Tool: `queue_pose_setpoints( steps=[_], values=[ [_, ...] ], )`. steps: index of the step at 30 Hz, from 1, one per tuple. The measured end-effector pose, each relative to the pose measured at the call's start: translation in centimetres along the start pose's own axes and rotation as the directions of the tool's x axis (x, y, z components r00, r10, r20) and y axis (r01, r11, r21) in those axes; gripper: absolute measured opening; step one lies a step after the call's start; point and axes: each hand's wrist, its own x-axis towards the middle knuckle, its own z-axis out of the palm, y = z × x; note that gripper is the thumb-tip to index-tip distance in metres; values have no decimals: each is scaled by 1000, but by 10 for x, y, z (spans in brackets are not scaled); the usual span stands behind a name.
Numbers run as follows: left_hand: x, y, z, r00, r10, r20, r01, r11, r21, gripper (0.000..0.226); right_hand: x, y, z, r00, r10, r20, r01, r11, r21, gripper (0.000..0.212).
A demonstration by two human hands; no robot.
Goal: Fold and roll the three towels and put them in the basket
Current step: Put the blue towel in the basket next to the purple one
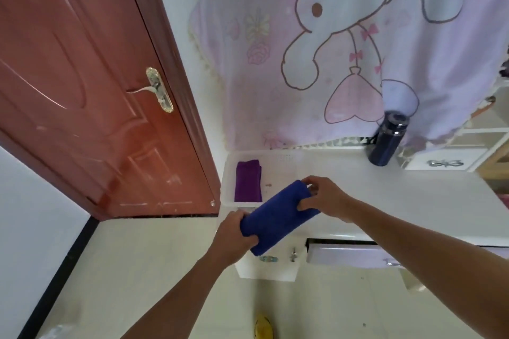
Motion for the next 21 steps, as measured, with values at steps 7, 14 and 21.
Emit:
queue_pose_setpoints(
  steps=[7, 14, 21],
  values=[
    [115, -3, -10, 990, -73, 117, 86, 990, -111, 24, 120, -18, -16, 978, 196, -66, -148, 885, 441, 37],
    [174, -2, 12, 973, -205, 108, 225, 945, -238, 44, 208, -5, -15, 931, 325, -167, -218, 860, 461, 29],
    [203, -15, 43, 931, -365, -2, 362, 925, -114, 39, 284, 37, 10, 948, 317, -41, -303, 933, 194, 22]
  ],
)
